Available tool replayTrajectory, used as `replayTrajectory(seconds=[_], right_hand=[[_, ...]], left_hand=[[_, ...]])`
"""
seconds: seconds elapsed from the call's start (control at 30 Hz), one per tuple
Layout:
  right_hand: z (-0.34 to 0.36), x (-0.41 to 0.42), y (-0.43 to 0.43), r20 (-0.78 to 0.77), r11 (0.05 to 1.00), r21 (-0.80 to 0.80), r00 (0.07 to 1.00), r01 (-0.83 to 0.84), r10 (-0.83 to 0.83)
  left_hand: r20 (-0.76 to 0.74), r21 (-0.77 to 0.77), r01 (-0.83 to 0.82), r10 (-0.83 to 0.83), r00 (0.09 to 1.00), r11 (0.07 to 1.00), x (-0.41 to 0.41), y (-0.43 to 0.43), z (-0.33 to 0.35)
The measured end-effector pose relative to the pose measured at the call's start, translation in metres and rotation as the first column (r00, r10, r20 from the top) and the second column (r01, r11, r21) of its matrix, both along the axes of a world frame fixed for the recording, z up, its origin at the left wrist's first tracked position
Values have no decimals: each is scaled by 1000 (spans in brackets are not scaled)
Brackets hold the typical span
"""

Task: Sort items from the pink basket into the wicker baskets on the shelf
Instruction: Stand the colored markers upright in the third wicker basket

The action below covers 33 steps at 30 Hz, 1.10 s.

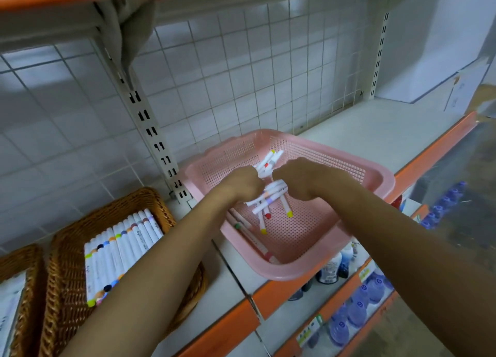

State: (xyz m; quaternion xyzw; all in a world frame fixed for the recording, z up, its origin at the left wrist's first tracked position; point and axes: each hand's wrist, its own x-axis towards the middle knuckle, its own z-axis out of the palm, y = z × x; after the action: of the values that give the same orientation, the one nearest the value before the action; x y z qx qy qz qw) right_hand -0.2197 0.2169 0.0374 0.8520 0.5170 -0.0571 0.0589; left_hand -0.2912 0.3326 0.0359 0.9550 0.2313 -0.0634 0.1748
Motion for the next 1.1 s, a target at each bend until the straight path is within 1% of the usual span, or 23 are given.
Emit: replayTrajectory(seconds=[0.07, 0.13, 0.17, 0.23, 0.3, 0.37, 0.4, 0.47, 0.5, 0.53, 0.57, 0.6, 0.67, 0.7, 0.8, 0.9, 0.97, 1.0, 1.07, 1.1], right_hand=[[7, 3, 2, 61, 999, 49, 998, 1, -4], [16, 0, 6, 104, 993, 114, 994, 25, -37], [20, -3, 8, 121, 988, 152, 991, 30, -49], [25, -8, 16, 131, 972, 229, 988, 49, -81], [28, -15, 26, 157, 959, 281, 984, 37, -84], [34, -25, 36, 254, 956, 294, 966, -23, -55], [38, -32, 41, 276, 955, 294, 960, -30, -55], [46, -46, 50, 255, 944, 330, 963, 1, -90], [48, -54, 55, 268, 937, 349, 958, 0, -99], [47, -62, 61, 317, 923, 383, 945, -46, -84], [44, -68, 69, 385, 889, 441, 921, -126, -60], [39, -74, 78, 413, 860, 479, 910, -176, -44], [34, -86, 91, 407, 796, 543, 913, -268, 29], [32, -91, 99, 397, 802, 518, 914, -298, 83], [26, -103, 120, 427, 826, 458, 896, -328, 119], [24, -124, 136, 385, 817, 451, 904, -359, 184], [21, -138, 146, 334, 822, 418, 907, -386, 255], [18, -141, 152, 299, 832, 373, 902, -411, 311], [16, -149, 164, 135, 859, 302, 910, -414, 391], [12, -154, 171, 74, 859, 296, 906, -419, 416]], left_hand=[[105, -115, -3, 15, 994, 993, -7, 2, 13], [179, -246, -15, 61, 982, 969, -18, 6, 25], [204, -339, -24, 99, 974, 940, -23, 9, 30], [207, -525, -30, 162, 965, 850, -35, 13, 39], [203, -601, -23, 181, 962, 799, -47, 17, 46], [215, -654, -19, 210, 954, 756, -60, 21, 51], [227, -694, -13, 236, 945, 720, -66, 24, 51], [247, -758, -12, 303, 920, 652, -78, 30, 51], [261, -776, -18, 347, 901, 630, -85, 35, 50], [269, -796, -25, 391, 880, 604, -92, 39, 49], [279, -808, -31, 428, 859, 589, -99, 42, 47], [285, -823, -29, 456, 843, 568, -106, 46, 45], [307, -815, -34, 480, 822, 579, -122, 53, 38], [322, -795, -40, 477, 817, 605, -130, 57, 34], [391, -755, -42, 500, 773, 655, -154, 65, 26], [420, -753, -62, 550, 722, 655, -176, 70, 20], [418, -718, -126, 570, 707, 684, -188, 78, 12], [415, -694, -169, 580, 701, 700, -194, 81, 7], [405, -671, -235, 613, 678, 703, -204, 86, 0], [396, -677, -254, 632, 666, 691, -209, 88, -3]])
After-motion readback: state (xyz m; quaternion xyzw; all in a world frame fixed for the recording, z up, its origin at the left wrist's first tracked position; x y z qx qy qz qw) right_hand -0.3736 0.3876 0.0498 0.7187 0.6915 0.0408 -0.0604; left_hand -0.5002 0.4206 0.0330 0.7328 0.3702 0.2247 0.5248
